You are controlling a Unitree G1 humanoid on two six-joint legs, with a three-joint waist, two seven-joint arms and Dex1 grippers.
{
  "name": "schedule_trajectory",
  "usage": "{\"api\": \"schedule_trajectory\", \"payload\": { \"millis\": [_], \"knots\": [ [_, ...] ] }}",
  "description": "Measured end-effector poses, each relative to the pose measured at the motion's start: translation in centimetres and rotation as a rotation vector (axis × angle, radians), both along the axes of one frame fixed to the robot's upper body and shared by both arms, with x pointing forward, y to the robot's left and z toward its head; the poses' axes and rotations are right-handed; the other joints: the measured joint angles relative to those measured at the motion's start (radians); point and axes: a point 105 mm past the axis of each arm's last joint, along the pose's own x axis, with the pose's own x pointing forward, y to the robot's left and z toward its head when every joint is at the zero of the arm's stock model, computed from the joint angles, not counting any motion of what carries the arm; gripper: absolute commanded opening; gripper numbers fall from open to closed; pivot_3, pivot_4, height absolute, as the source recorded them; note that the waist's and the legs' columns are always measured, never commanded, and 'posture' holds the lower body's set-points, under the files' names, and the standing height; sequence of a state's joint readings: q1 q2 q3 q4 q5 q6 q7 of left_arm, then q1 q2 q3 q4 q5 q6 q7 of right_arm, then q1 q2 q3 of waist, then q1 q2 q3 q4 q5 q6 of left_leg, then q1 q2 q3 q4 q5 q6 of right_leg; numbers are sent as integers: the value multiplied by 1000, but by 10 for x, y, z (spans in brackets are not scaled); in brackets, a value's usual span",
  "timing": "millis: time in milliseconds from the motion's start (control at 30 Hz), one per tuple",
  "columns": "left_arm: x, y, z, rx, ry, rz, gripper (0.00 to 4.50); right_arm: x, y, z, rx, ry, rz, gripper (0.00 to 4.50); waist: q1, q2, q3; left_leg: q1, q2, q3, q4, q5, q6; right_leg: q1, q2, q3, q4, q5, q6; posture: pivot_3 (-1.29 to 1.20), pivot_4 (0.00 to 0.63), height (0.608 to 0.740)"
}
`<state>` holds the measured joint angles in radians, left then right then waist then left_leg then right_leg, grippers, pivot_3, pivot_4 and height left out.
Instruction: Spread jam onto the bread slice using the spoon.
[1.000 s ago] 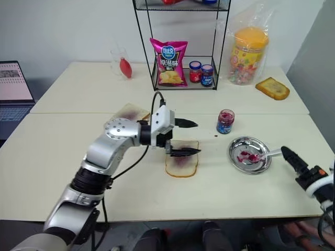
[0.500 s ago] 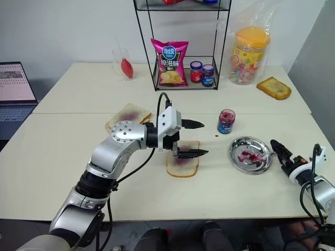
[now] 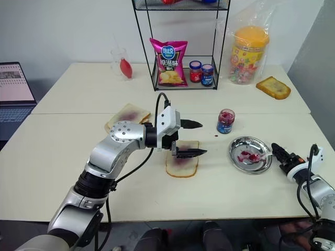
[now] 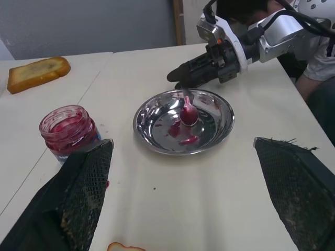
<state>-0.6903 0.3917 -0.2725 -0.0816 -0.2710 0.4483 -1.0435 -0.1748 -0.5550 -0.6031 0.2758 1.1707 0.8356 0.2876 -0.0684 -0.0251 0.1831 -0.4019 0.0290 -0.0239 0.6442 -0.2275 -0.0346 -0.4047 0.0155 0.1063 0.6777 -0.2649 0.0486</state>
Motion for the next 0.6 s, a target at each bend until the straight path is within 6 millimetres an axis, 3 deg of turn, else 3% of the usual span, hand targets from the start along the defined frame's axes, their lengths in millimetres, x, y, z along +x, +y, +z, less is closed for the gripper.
{"api": "schedule_trajectory", "payload": {
  "millis": [167, 467, 567, 600],
  "knots": [
    [-1, 2, 0, 11, 0, -9, 4500, 0, 0, 6, 2, -32, 2, 50, 2, 0, 0, 0, 0, 0, 0, 0, 0, 0, 0, 0, -1, 0, 0, 0, 150, 740],
    [0, 10, -5, 35, 6, 9, 4500, -1, 4, 20, 13, -77, 20, 10, 1, 1, 0, 0, 0, 0, -1, 0, 0, 0, 0, 0, -1, 0, 0, 0, 150, 740],
    [2, 18, -4, 36, 15, 30, 4500, 2, 15, 39, 6, -125, 64, 10, -4, 1, 1, 0, 0, 0, -1, 0, 0, -1, 0, 0, -1, 0, 0, 0, 150, 740],
    [3, 22, -3, 26, 22, 43, 4500, 5, 22, 55, -4, -172, 88, 10, -7, 2, 1, 0, 0, 0, -1, 0, 0, -1, 0, 0, -1, 0, 0, 0, 150, 740]
  ]
}}
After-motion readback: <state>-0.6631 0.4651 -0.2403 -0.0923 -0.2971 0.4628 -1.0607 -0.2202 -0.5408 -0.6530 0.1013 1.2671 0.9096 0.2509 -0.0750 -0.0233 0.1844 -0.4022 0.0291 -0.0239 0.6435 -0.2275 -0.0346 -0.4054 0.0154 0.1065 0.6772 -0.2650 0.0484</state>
